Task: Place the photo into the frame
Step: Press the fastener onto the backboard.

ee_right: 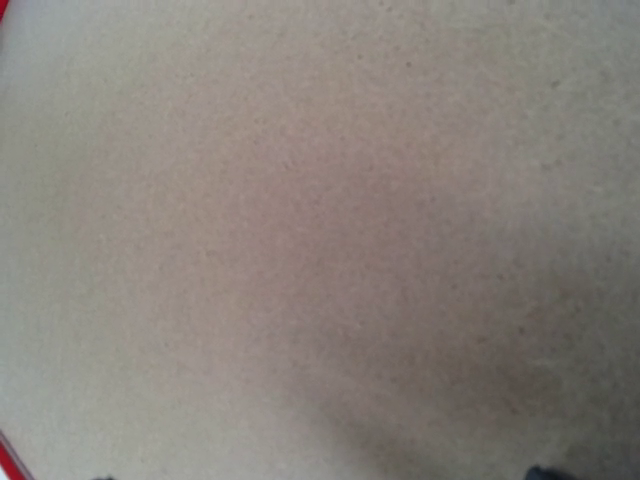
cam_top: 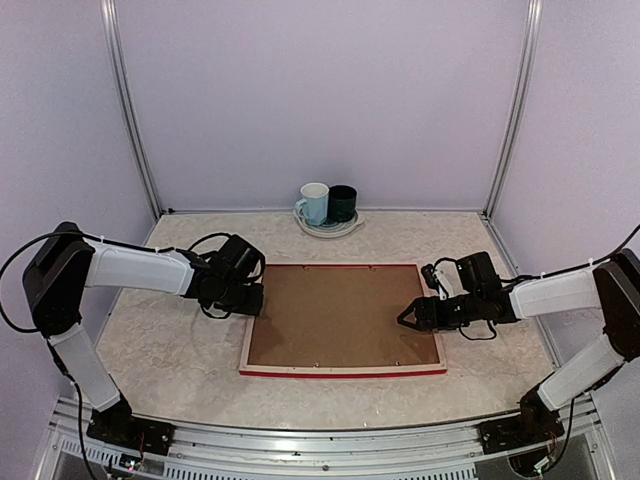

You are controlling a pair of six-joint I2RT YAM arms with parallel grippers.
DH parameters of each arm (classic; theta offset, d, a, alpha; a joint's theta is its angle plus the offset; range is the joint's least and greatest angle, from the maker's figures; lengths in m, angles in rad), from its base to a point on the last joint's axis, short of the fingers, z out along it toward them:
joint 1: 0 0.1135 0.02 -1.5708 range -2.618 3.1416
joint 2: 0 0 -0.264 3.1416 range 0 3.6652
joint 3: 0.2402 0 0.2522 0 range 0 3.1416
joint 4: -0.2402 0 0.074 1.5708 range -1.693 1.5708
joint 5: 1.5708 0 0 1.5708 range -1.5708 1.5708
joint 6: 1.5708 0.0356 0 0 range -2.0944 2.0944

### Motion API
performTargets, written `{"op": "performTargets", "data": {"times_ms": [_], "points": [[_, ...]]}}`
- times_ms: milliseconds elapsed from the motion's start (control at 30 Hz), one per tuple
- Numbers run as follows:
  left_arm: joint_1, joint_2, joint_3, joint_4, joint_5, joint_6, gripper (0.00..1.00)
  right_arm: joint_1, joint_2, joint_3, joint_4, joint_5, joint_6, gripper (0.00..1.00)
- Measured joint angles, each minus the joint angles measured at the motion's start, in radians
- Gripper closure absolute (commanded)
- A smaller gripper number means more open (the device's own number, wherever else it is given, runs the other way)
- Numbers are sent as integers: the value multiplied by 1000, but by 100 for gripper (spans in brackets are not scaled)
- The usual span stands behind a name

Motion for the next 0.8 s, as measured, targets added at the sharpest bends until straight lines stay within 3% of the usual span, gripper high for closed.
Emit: {"op": "performTargets", "data": {"times_ms": [567, 800], "points": [[-20, 60, 14, -27, -57, 16, 62, 0, 2, 0, 5, -1, 0, 12], [-32, 78, 28, -27, -73, 14, 71, 0, 3, 0, 6, -2, 0, 12]]}}
